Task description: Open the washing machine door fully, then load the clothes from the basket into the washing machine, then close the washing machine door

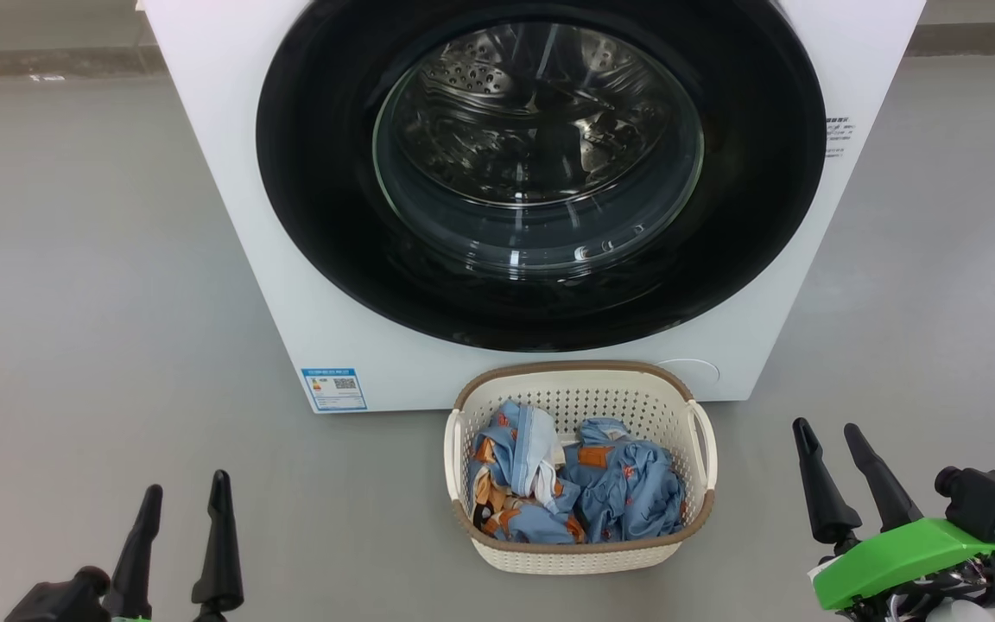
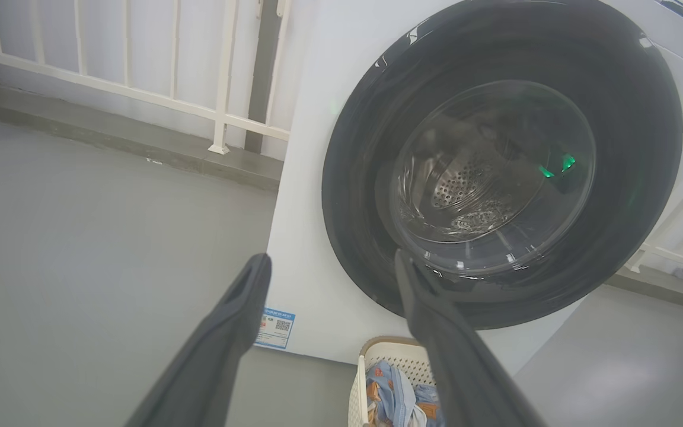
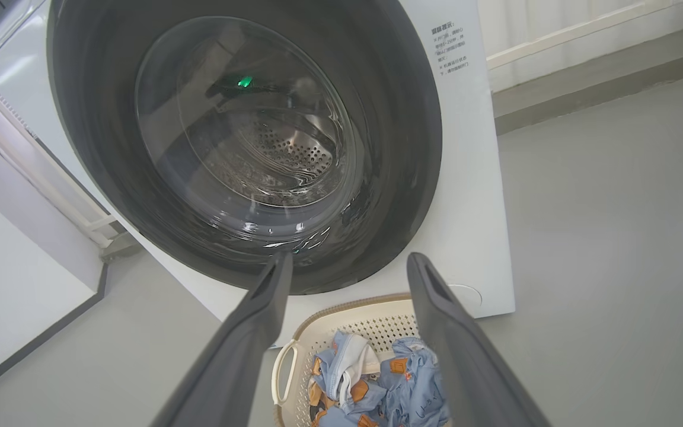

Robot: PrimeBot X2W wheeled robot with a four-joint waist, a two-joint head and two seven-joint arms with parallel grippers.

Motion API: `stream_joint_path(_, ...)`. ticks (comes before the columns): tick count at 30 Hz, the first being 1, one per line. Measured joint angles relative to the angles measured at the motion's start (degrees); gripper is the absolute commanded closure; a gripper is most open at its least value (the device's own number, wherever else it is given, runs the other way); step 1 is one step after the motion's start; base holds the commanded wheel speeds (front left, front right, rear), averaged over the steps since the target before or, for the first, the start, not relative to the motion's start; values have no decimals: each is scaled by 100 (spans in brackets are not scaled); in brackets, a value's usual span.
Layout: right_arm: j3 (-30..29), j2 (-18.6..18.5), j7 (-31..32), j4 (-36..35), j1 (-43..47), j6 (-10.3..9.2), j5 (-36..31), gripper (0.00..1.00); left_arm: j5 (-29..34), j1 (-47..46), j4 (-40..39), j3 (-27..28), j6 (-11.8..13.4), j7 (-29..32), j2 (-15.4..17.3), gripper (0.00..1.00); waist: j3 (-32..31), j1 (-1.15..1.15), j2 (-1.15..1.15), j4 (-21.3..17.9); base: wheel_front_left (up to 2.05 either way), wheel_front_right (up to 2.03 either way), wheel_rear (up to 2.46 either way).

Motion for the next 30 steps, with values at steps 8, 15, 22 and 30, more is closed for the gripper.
stream_joint_path(8, 30, -69, -122, 0, 0, 0, -409, 0, 503, 1, 1, -18, -3, -133, 81, 0, -35, 0, 0, -23, 0, 0, 0)
stream_joint_path(15, 26, -91, -243, -12, 1, 1, -782, 0, 896, 1, 1, -19, -3, -253, 115, 0, -36, 0, 0, -55, 0, 0, 0)
stream_joint_path(22, 5, -113, -327, -48, 2, 1, -1028, 0, 1167, 1, 11, -43, -4, -309, 138, 0, -25, 0, 0, -83, 0, 0, 0)
stream_joint_path(30, -73, -86, -328, -94, 13, 1, -1029, 0, 1143, 1, 142, -38, -4, -339, 138, 0, -28, 0, 0, -92, 0, 0, 0)
